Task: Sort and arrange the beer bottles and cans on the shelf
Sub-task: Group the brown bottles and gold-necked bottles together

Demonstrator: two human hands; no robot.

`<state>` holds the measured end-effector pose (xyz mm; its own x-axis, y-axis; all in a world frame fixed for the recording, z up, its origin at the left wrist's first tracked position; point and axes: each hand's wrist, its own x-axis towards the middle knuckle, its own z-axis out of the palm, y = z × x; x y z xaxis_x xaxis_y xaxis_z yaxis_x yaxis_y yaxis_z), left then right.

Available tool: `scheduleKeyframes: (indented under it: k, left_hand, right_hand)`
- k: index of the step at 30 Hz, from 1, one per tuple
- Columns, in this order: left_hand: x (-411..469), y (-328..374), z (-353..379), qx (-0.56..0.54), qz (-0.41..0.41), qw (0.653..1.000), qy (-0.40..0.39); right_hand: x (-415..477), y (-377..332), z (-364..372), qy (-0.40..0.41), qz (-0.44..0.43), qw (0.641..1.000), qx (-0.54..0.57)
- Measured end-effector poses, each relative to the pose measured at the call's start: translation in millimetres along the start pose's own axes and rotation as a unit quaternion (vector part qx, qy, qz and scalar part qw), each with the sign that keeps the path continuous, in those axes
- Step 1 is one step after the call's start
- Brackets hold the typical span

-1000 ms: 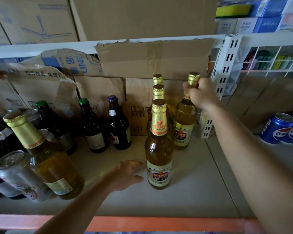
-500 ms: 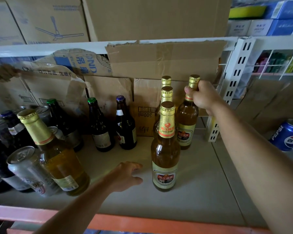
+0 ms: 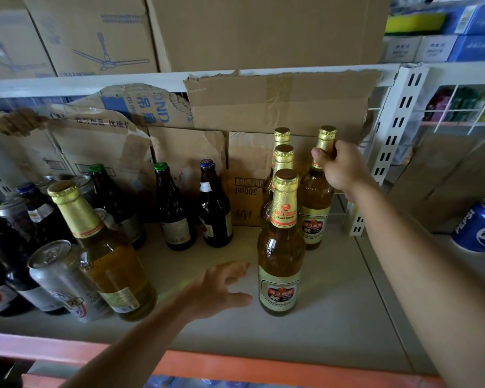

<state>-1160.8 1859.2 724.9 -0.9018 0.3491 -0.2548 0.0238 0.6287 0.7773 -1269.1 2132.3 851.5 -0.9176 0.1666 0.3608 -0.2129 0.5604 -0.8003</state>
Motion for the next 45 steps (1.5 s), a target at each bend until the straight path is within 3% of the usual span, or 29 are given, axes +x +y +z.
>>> scheduleKeyframes:
  k: [3,6,10,15,20,25,32,39,45]
  left_hand:
    - [-2.0,27.5,1.8,-0.062,0.057,0.996,0.004]
    - [1.5,43.5,6.1,-0.018,0.098,0.995,0.025]
    - [1.5,44.7,8.1,-0.01,0.111,0.993,0.04]
    - [0.9,41.6,6.0,-0.001,0.13,0.991,0.039]
    - [-1.4,41.3,8.0,0.022,0.121,0.991,0.042]
    - [-18.8,14.3,6.0,0.049,0.093,0.994,0.014]
    - [-59.0,-17.1,-33.2,0.093,0.071,0.991,0.063]
    - [-111.6,-24.0,-79.5,0.074,0.076,0.986,0.13]
    - [-146.3,-47.9,-105.9,0.054,0.075,0.986,0.139]
  right_hand:
    - [-10.1,4.9,1.7,0.019,0.009,1.0,0.002]
    - [-23.5,9.1,0.8,0.038,0.033,0.999,0.006]
    - [-39.1,16.8,-2.6,0.085,0.071,0.994,-0.005]
    - [-59.1,20.7,-6.3,0.091,0.053,0.995,0.0]
    - [-81.7,10.8,-7.3,0.126,0.068,0.984,0.109]
    - [-109.3,-46.0,-11.5,0.144,-0.071,0.968,0.192]
    - [-139.0,-110.9,7.2,0.186,-0.219,0.932,0.221]
    - [-156.8,-148.7,55.1,0.155,-0.308,0.918,0.198]
    - [-155.7,-164.5,115.9,0.035,-0.217,0.957,0.19]
